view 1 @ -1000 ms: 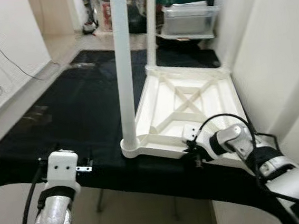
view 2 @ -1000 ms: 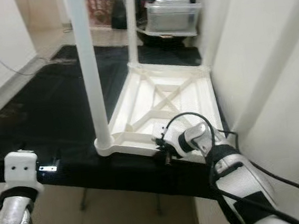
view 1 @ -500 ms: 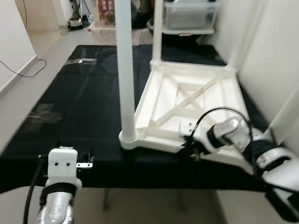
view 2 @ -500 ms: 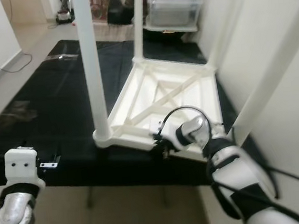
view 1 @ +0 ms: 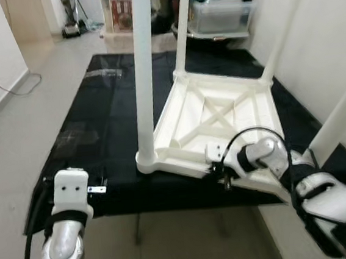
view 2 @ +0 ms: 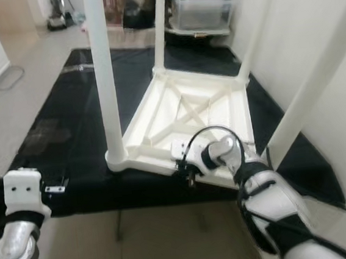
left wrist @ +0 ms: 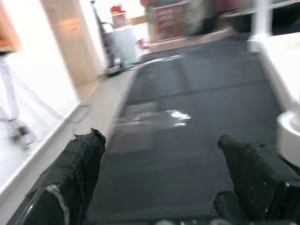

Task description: Building children table

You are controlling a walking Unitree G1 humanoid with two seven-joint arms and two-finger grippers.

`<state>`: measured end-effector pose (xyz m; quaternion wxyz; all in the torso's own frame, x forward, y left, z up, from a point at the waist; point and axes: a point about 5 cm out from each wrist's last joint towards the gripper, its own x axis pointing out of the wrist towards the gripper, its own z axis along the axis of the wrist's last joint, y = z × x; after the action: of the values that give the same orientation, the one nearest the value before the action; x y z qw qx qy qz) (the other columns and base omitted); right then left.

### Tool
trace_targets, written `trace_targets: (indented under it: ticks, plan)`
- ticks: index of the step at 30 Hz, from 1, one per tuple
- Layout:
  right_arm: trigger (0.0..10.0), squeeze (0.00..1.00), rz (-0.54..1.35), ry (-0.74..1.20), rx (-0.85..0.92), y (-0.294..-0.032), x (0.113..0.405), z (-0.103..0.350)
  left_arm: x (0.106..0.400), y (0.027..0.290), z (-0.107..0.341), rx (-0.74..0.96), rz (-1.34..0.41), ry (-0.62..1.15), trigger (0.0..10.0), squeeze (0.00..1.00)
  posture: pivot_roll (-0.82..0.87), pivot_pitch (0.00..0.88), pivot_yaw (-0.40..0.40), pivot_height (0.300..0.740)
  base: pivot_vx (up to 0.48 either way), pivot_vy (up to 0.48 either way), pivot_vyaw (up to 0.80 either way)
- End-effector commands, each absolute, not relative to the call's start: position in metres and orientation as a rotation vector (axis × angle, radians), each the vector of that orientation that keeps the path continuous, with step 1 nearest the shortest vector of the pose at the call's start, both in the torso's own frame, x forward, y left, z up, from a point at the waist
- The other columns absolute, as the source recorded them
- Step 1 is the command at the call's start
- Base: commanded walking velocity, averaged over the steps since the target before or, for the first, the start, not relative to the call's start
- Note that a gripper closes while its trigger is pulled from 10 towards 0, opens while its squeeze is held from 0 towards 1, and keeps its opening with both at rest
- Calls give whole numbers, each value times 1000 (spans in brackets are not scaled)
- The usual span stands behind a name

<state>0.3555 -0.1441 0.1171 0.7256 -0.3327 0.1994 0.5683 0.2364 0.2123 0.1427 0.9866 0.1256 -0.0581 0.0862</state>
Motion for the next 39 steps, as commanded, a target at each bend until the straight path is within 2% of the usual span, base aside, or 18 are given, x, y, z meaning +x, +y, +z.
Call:
trace_targets:
  ticks: [1, 8, 14, 28, 32, 35, 39]
  plan:
    - [0, 0, 1359, 249, -865, -124, 359, 141, 238, 205, 142, 240, 147, -117, 10000, 0, 90, 0, -117, 740, 0, 0, 0]
    - [0, 0, 1414, 115, -964, -113, 356, 148, 238, 205, 141, 246, 150, -116, 10000, 0, 93, 0, -117, 740, 0, 0, 0]
    - [0, 0, 1412, 80, -1010, -109, 357, 152, 239, 204, 141, 247, 145, -115, 10000, 0, 86, 0, -114, 740, 0, 0, 0]
    - [0, 0, 1235, -1, -1007, -89, 375, 178, 241, 203, 140, 241, 142, -115, 10000, 0, 83, 0, -114, 740, 0, 0, 0]
    - [0, 0, 1089, -46, -1025, -75, 386, 191, 241, 203, 140, 242, 141, -115, 10000, 0, 90, 0, -119, 740, 0, 0, 0]
    - [0, 0, 1054, -61, -1028, -71, 388, 194, 241, 203, 140, 243, 143, -115, 10000, 0, 90, 0, -119, 740, 0, 0, 0]
    - [0, 0, 1029, -92, -1109, -70, 388, 193, 241, 203, 139, 244, 145, -114, 10000, 0, 90, 0, -119, 740, 0, 0, 0]
